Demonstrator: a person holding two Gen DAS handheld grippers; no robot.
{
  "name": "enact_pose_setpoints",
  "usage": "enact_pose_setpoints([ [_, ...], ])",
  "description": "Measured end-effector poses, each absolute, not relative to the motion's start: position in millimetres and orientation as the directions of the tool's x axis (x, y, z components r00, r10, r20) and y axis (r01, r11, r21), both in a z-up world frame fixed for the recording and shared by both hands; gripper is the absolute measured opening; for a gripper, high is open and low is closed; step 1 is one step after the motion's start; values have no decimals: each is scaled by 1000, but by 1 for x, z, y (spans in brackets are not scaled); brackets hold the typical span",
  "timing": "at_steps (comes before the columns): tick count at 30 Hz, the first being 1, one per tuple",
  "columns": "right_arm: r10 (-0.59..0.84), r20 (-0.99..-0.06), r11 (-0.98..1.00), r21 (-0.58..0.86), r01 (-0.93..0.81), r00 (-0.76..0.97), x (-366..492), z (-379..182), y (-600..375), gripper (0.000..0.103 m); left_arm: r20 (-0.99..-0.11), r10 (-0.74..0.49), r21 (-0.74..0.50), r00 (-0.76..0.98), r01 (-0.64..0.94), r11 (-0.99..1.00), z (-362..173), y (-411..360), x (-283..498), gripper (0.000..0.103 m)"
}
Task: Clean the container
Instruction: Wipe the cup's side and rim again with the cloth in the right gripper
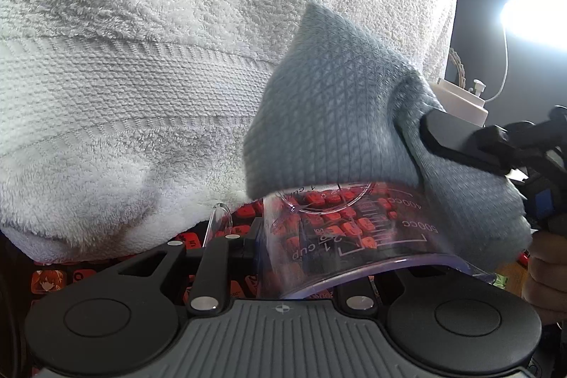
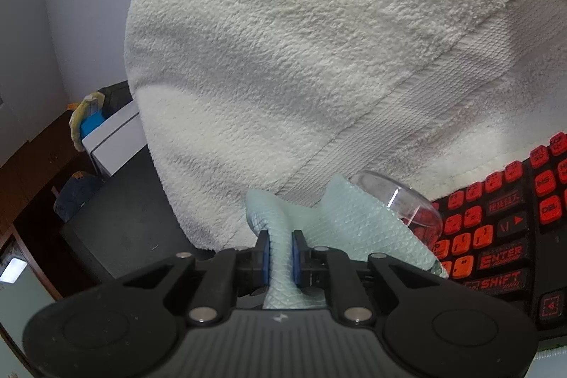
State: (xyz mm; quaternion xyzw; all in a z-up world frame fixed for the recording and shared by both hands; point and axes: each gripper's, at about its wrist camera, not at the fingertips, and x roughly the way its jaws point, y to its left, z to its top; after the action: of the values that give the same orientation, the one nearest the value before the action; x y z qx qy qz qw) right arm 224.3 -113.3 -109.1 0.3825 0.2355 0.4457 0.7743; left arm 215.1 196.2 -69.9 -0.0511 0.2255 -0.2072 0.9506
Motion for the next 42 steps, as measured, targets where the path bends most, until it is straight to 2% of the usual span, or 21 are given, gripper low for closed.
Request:
enact_pose_setpoints([
  [9, 842, -3, 265, 873, -409, 540, 237, -121, -129, 11, -408, -416, -188, 812, 371, 909, -70, 207, 214, 19],
  [24, 919, 5, 207, 845, -493, 393, 226, -116, -101, 10, -408, -415, -183, 813, 373, 910, -69, 182, 206, 20],
  [32, 882, 26, 195, 890, -413, 471, 240, -126, -123, 10, -408, -416, -182, 813, 373, 910, -71, 186, 206, 20],
  [37, 868, 70, 97, 947, -306, 492, 251, -143, -134, 10, -408, -415, -181, 813, 374, 910, -70, 187, 205, 20],
  [42, 883, 70, 96, 941, -323, 465, 247, -141, -125, 10, -409, -415, -181, 813, 373, 910, -67, 168, 215, 20],
])
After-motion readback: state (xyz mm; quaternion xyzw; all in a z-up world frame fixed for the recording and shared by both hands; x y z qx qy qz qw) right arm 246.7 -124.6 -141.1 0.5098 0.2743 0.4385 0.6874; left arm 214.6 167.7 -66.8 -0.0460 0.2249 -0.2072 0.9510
